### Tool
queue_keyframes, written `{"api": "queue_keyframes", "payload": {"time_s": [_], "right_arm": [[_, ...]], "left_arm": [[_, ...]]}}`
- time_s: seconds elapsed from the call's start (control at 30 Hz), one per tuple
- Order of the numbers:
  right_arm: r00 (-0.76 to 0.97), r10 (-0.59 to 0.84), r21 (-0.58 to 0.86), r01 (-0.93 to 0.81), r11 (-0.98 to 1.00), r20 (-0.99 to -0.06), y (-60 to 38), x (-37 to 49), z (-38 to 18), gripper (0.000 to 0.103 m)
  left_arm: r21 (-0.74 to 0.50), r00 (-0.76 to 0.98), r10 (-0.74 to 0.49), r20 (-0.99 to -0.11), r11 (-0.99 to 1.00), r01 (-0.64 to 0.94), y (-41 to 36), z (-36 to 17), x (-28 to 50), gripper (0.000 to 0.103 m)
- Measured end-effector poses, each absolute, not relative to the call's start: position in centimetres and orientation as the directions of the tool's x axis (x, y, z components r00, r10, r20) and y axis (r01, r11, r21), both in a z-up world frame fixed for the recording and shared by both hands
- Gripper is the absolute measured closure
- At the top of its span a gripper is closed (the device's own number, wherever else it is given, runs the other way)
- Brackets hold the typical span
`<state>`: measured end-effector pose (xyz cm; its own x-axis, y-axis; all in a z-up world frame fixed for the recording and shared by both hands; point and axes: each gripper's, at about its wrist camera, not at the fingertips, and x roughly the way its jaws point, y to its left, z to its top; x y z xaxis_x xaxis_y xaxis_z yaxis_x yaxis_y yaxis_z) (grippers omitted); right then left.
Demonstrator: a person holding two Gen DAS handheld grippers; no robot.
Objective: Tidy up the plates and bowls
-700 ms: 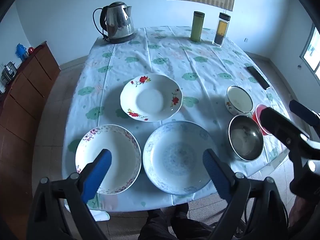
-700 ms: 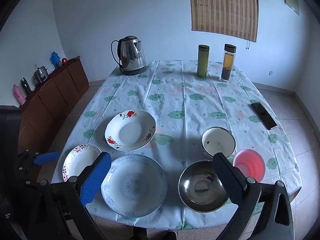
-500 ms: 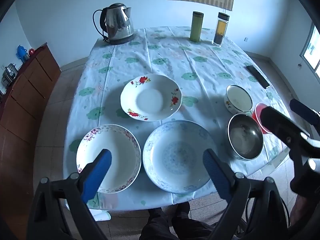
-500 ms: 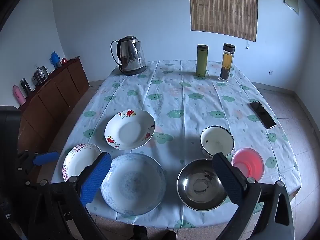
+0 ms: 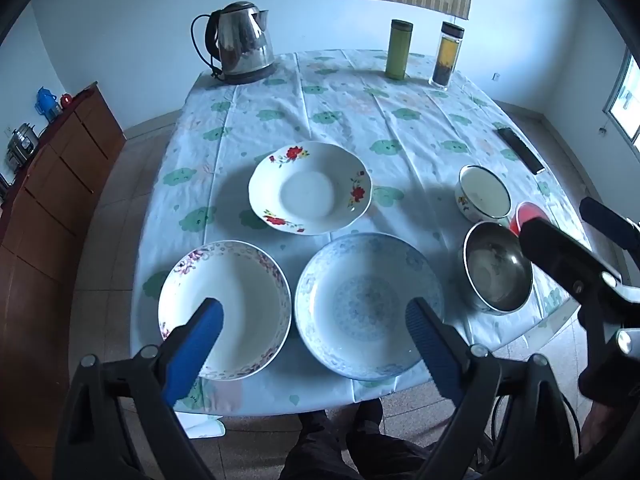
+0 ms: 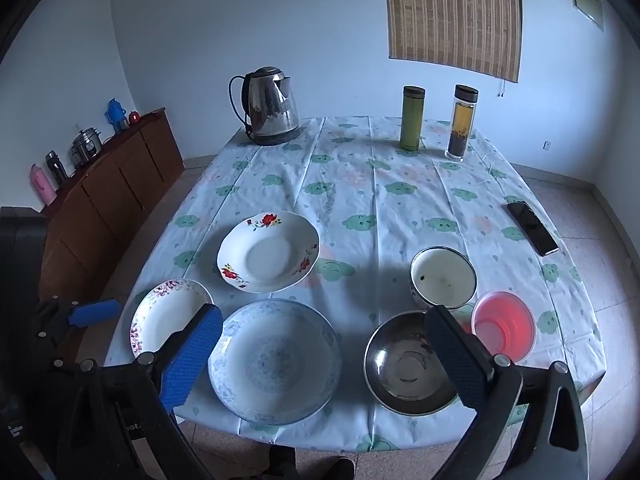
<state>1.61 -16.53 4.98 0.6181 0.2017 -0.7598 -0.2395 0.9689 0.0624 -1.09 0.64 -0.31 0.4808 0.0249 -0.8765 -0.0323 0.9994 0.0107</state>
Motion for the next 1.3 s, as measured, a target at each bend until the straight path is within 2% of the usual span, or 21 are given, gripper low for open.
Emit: {"api": "queue_keyframes", "payload": {"time_s": [1.3], "right_arm": [[0.616,0.186,0.040,-0.243,0.969,-0.766,-15.5,1.9,4.9,0.001]], "left_arm": [[0.007,0.482,0.021,-0.876,0.999,-0.032,1.6,0.1,-0.6,0.009]]}}
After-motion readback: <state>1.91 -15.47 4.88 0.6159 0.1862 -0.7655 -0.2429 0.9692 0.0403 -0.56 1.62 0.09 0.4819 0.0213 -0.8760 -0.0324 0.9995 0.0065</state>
